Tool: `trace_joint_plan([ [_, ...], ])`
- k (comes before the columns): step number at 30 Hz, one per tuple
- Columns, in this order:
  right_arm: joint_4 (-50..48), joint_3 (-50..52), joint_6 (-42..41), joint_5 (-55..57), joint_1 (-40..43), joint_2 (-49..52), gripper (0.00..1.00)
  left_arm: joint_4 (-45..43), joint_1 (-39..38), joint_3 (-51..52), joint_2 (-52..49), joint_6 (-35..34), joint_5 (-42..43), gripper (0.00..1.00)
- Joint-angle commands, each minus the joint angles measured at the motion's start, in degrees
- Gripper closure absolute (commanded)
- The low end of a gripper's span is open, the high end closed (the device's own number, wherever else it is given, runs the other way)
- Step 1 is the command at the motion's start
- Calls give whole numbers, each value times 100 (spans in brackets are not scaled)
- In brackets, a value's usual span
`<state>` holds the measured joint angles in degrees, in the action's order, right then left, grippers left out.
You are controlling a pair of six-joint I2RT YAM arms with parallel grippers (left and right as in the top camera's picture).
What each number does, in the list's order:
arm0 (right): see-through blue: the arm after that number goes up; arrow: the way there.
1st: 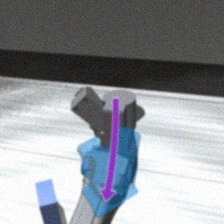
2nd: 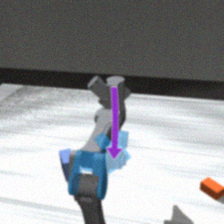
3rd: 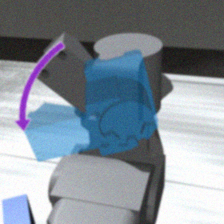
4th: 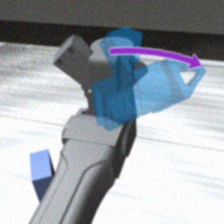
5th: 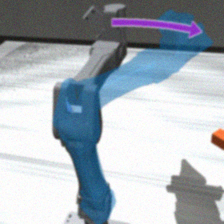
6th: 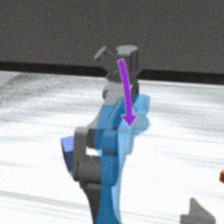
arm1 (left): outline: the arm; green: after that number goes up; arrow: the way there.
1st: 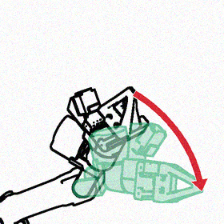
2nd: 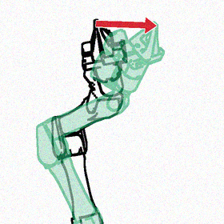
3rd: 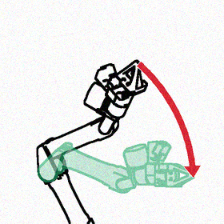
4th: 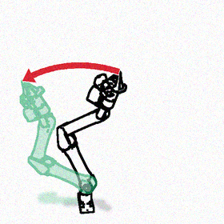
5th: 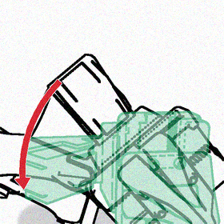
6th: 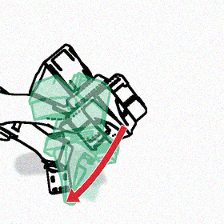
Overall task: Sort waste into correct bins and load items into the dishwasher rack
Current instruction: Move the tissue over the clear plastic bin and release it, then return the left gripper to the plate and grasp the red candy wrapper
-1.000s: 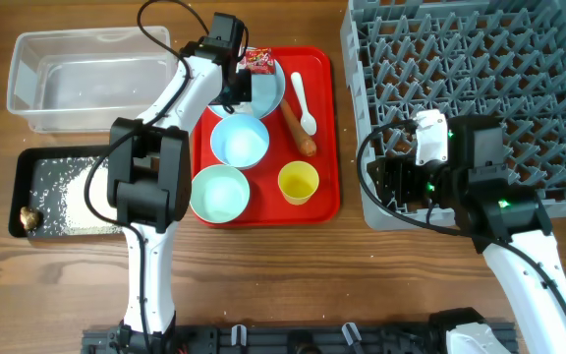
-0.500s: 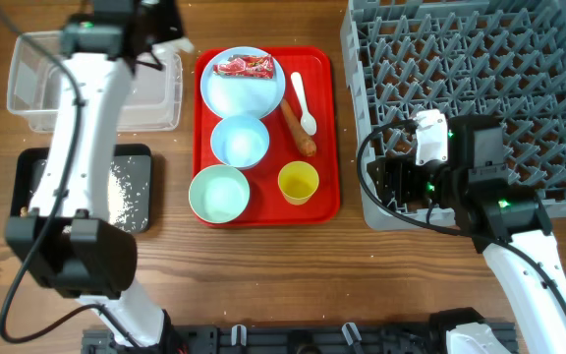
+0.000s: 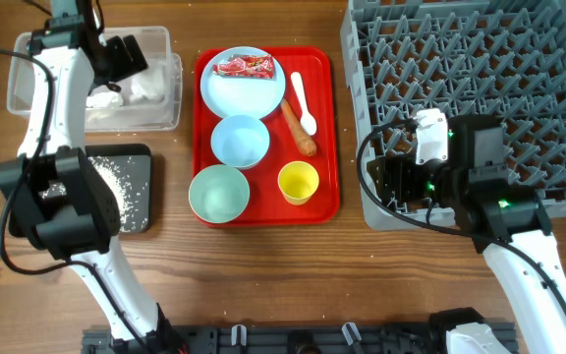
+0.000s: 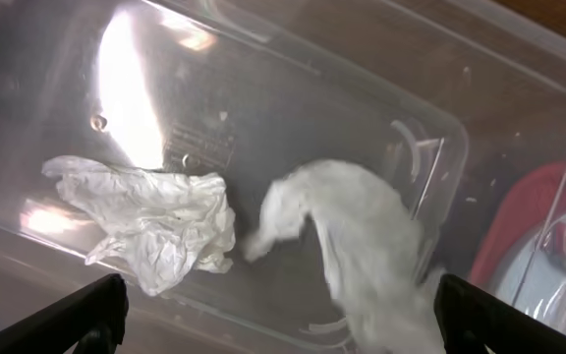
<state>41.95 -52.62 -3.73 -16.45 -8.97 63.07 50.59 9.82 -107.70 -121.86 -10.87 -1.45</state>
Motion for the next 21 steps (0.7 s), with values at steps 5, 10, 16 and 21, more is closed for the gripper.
trace_joint_plan([
  [5,-81,-50,57,55,-17,39,11,4,7,-7,310,-426,79,46],
  [10,-118,-50,76,57,-17,48,10,-4,-173,-96,715,-702,1193,15],
  [16,-122,-50,72,55,-17,48,10,-358,-1067,-96,968,-789,1659,11],
  [21,-120,-50,52,55,-17,48,10,-728,-2057,-96,938,-616,708,2],
])
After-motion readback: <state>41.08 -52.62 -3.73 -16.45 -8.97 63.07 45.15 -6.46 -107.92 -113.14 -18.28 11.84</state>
